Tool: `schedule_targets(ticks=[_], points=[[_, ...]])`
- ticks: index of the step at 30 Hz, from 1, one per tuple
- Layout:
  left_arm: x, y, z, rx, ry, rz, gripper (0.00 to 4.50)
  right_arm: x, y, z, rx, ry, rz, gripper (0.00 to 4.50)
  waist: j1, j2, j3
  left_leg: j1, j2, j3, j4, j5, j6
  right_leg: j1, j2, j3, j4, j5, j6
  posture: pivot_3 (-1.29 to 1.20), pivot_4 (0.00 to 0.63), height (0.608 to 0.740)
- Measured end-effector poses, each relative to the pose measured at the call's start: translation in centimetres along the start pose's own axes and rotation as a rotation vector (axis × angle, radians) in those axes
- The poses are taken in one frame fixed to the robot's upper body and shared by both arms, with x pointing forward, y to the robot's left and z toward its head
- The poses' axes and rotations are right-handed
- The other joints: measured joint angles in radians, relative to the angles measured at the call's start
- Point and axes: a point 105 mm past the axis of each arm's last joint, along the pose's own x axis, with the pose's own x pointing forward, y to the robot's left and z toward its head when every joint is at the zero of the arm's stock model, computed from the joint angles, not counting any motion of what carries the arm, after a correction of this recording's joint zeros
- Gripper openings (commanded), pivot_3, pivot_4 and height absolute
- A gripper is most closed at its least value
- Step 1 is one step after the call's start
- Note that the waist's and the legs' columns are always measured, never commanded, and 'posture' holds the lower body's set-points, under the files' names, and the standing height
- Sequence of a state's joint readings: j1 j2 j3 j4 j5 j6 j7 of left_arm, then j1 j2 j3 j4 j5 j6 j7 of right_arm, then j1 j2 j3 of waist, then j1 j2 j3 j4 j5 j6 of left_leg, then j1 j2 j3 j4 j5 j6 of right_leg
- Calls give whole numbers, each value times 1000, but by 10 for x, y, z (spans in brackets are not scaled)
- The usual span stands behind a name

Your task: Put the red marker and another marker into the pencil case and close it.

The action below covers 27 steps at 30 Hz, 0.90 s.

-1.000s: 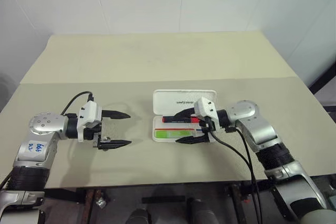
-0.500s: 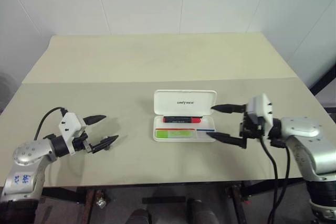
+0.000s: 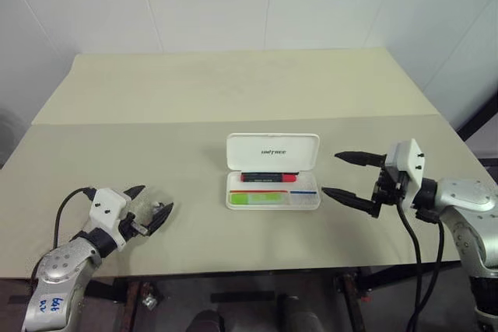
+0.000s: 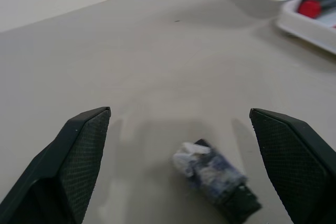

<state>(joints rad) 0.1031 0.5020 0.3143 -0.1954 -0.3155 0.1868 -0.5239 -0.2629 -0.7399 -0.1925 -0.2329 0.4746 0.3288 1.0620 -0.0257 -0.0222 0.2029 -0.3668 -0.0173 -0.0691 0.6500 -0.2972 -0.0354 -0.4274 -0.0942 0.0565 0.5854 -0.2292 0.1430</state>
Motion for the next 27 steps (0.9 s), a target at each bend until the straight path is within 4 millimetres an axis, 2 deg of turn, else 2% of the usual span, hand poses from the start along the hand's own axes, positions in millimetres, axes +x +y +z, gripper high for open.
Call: schedule_targets(ticks=[13,16,26,27], points=[[6,-32,-16,-105,48,27,4500,10,-1,9,-26,-22,25,4440,-1,0,0,0,-1,0,0,0,0,0,0,0,-1,0,0,0,150,740],[6,-33,-17,-123,54,51,3875,11,-2,12,-34,-29,27,4500,0,0,0,0,-1,0,0,0,0,0,0,0,-1,0,0,0,150,740],[4,-33,-17,-156,64,92,611,11,-4,10,-32,-36,19,4500,1,0,0,0,-1,0,0,0,0,1,-1,0,-2,0,0,0,150,740],[4,-33,-17,-157,64,92,386,11,-4,10,-31,-36,17,4500,1,0,0,0,-1,0,0,0,0,1,-1,0,-2,0,0,0,150,740]])
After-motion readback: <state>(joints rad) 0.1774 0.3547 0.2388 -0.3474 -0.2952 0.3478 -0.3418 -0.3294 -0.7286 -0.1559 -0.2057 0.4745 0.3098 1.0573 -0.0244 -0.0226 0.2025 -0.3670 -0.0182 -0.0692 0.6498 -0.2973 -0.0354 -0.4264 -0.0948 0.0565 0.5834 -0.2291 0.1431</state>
